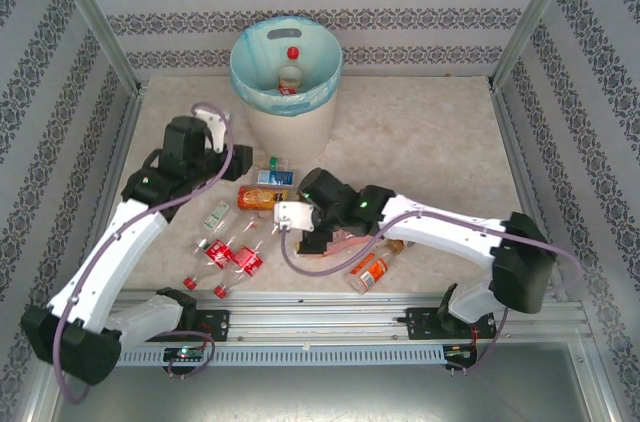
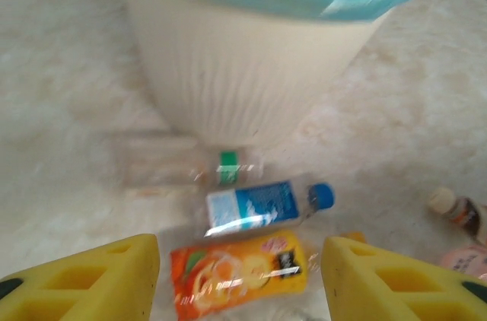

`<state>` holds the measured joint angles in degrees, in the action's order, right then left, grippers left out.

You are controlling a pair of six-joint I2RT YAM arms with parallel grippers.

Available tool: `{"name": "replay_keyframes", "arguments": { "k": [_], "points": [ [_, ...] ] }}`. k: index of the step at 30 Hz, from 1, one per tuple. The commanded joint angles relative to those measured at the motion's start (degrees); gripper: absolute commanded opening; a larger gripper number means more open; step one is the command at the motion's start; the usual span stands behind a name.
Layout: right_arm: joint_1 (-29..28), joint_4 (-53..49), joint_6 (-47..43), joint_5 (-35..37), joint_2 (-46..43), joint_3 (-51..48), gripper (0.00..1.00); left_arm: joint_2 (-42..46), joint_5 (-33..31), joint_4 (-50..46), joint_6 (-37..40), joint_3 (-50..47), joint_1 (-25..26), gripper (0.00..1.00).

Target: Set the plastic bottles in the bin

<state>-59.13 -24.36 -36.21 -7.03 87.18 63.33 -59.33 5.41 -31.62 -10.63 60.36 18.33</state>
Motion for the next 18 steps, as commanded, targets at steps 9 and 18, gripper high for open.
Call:
{"name": "replay_keyframes", "arguments": {
  "k": [9, 18],
  "points": [
    [-4.8, 6.6, -12.5, -6.5, 17.0, 11.2, 0.88, 10.6, -12.7, 1.2, -14.1, -16.9, -0.6, 0.62],
    [-5.1, 2.8, -16.7, -8.5, 25.2, 16.5, 0.84, 17.0, -22.5, 4.0, -9.8, -17.6, -3.3, 0.65]
  ]
}}
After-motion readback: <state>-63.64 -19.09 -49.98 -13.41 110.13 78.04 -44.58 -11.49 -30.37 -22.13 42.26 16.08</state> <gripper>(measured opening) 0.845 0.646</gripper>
